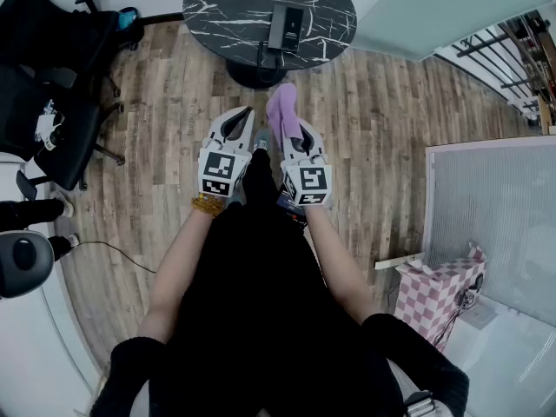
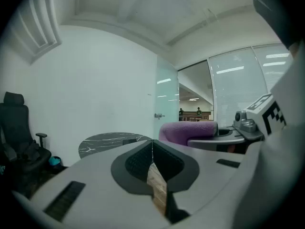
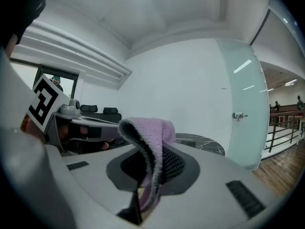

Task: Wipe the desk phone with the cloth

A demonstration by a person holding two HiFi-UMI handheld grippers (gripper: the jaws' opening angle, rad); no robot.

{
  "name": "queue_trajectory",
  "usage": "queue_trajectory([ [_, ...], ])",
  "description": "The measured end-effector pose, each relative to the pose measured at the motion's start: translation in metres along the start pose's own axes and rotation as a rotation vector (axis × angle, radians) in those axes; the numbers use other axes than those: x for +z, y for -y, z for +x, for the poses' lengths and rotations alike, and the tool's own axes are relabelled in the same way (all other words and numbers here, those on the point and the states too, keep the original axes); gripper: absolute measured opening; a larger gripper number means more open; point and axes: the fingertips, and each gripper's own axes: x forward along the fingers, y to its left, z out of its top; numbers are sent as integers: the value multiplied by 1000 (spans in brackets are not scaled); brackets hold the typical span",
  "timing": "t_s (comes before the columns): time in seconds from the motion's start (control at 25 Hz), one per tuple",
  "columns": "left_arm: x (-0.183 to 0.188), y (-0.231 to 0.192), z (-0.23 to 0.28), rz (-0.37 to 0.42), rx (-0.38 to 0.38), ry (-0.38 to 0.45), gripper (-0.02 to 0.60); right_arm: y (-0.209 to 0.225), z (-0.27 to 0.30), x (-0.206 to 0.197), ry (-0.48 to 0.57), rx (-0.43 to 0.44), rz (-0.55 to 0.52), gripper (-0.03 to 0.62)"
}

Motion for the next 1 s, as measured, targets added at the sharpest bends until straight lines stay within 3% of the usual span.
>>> queue_trajectory([
  [0.28, 2, -17, 23, -33, -6, -9, 15, 24, 24, -5, -40, 3, 92, 58],
  [1.0, 32, -72, 127, -48, -51, -35, 14, 104, 144, 36, -63, -30, 49, 58],
])
